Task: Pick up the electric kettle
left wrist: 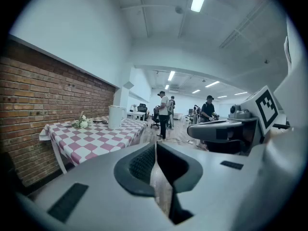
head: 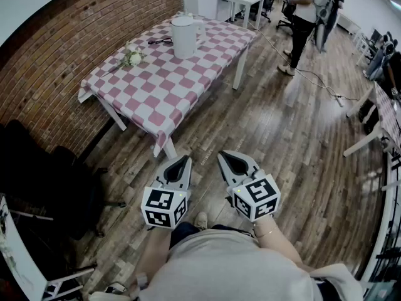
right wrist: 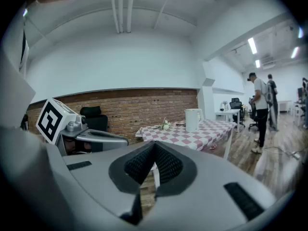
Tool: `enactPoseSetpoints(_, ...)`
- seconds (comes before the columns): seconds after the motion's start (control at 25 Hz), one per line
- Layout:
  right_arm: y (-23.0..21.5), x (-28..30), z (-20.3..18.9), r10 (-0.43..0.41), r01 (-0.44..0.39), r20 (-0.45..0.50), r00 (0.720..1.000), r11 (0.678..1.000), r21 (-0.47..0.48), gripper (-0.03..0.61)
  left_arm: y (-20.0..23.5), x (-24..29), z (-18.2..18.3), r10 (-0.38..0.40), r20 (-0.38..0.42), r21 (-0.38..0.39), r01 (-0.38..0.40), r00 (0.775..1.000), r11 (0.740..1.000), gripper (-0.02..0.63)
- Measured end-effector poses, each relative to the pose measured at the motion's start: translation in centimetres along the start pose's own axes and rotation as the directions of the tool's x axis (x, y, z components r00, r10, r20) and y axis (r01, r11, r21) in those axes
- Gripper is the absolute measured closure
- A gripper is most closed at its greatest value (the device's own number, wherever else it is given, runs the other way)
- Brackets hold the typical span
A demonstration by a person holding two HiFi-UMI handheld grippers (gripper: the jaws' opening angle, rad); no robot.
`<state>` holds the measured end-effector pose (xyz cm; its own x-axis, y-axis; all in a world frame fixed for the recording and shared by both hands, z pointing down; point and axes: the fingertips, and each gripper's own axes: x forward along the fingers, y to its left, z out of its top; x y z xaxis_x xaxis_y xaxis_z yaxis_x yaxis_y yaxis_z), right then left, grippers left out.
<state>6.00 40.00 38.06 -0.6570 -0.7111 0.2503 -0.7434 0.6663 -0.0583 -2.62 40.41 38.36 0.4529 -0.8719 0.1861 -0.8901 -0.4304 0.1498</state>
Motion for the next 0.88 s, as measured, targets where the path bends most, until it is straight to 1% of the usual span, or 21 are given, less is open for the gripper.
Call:
enactPoseSetpoints(0.2, 0.0, 1.2, 0.0, 0.02, -0.022, 0.022, 1.0, 0.998, 0.054, 0.575, 1.4, 0.8, 0.3, 0.016, 0.015, -0.019, -0.016, 1.0, 1.0, 0.589)
enactPoseSetpoints(0.32, 0.2, 1.8, 0.0, 0.023, -0.025, 0.026, 0.999, 0.998, 0.055, 0.575, 1.8, 1.4, 0.4, 0.001, 0.015, -0.017, -0.001, 1.0, 1.0, 0.589)
enactPoseSetpoints(0.44, -0.3, 2.3, 0.1, 0.005, -0.007, 0.035, 0.999, 0.998, 0.062, 0.575, 2.2, 2.1, 0.7, -0.018, 0.025, -0.023, 0.018, 1.0, 1.0, 0.589)
enactPoseSetpoints(0.6, -0.9, 2.5, 0.8, -0.022, 0.015, 0.08, 0.997, 0.996, 0.09, 0.574, 3.1, 2.7, 1.1, -0.029, 0.042, -0.035, 0.031, 0.999, 0.999, 0.588)
enactPoseSetpoints(0.72, -1.7, 2.5, 0.5, -0.057, 0.05, 0.078, 0.995, 0.995, 0.088, 0.571, 3.8, 2.9, 1.1, -0.032, 0.055, -0.06, 0.035, 0.998, 0.998, 0.588)
enactPoseSetpoints(0.76, -2.0, 2.5, 0.3, -0.068, 0.061, 0.078, 0.995, 0.994, 0.095, 0.546, 4.0, 3.0, 1.1, -0.034, 0.062, -0.073, 0.039, 0.997, 0.997, 0.586)
enactPoseSetpoints(0.88, -2.6, 2.5, 0.0, -0.089, 0.079, 0.078, 0.993, 0.989, 0.122, 0.534, 4.5, 3.1, 0.8, -0.044, 0.066, -0.097, 0.05, 0.997, 0.994, 0.586)
